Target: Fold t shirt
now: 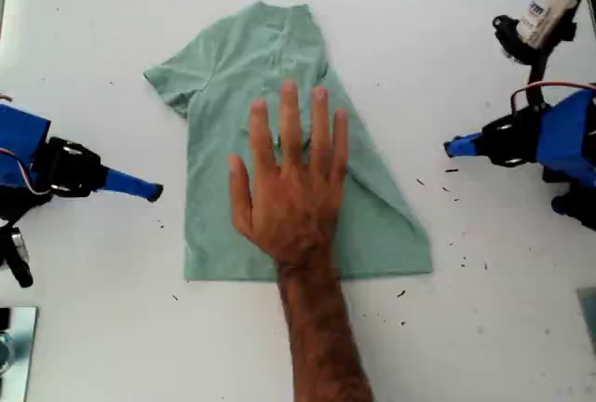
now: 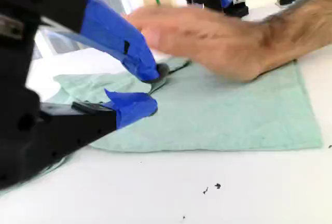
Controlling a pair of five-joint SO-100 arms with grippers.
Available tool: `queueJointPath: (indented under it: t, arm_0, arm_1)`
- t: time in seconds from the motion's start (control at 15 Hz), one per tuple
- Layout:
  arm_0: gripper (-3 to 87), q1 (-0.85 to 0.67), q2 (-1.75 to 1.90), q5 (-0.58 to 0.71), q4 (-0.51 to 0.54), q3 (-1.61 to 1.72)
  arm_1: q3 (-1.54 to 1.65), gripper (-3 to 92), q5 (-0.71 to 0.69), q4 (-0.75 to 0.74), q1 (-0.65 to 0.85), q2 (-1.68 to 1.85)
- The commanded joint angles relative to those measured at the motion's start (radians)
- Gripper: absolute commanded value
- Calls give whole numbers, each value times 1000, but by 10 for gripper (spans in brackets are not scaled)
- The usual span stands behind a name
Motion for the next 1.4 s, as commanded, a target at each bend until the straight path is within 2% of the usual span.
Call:
queueJointPath:
  t: [0.0,1.07,1.27,1.33]
  arm_0:
    - [57,5,6,3,-5,11]
    - [57,3,6,3,-5,11]
    - [58,-49,6,-17,0,8]
    - [60,-57,6,-60,5,5]
  arm_1:
    - [54,50,-12,2,2,11]
    - [54,50,-12,2,2,11]
    - [54,50,-12,2,2,11]
    - [54,53,77,2,-5,11]
